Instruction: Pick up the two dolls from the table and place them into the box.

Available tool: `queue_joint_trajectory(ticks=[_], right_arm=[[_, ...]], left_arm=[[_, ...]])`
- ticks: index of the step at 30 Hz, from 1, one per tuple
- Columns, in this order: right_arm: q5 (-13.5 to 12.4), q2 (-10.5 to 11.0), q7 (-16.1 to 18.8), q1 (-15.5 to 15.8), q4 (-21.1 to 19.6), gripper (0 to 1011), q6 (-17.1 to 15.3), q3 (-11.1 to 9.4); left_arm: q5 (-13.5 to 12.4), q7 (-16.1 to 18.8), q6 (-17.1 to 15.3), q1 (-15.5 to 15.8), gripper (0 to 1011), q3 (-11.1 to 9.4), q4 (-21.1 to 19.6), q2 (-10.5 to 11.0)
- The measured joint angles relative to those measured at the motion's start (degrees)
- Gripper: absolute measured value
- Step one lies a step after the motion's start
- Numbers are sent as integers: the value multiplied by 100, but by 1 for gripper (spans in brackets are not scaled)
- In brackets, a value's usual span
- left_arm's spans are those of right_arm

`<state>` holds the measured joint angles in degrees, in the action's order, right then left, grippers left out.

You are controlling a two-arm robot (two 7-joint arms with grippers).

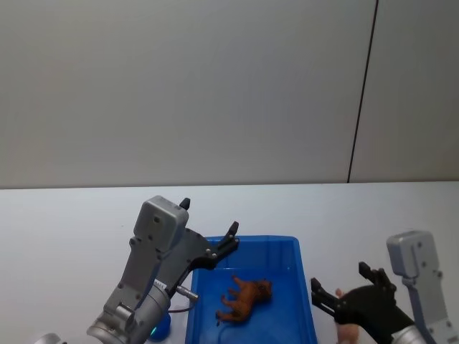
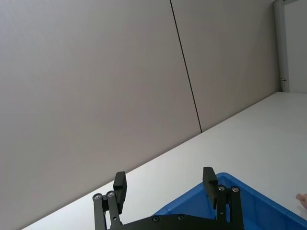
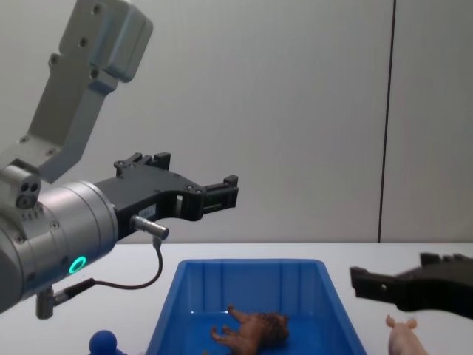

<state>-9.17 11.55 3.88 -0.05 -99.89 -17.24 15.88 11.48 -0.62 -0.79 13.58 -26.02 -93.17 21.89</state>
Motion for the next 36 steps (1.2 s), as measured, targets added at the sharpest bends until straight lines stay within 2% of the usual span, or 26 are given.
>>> queue_joint_trajectory(ticks=[10, 18, 34, 36], right_arm=[[50, 54, -319, 255, -15, 1001, -55, -1], [131, 32, -423, 337, 128, 1001, -60, 29], [324, -143, -451, 259, 631, 1000, 120, 109], [357, -179, -450, 225, 732, 951, 172, 121]], left_arm=[[0, 0, 0, 0, 1001, 0, 0, 0], [0, 0, 0, 0, 1001, 0, 0, 0], [0, 0, 0, 0, 1001, 0, 0, 0], [0, 0, 0, 0, 1001, 0, 0, 0]])
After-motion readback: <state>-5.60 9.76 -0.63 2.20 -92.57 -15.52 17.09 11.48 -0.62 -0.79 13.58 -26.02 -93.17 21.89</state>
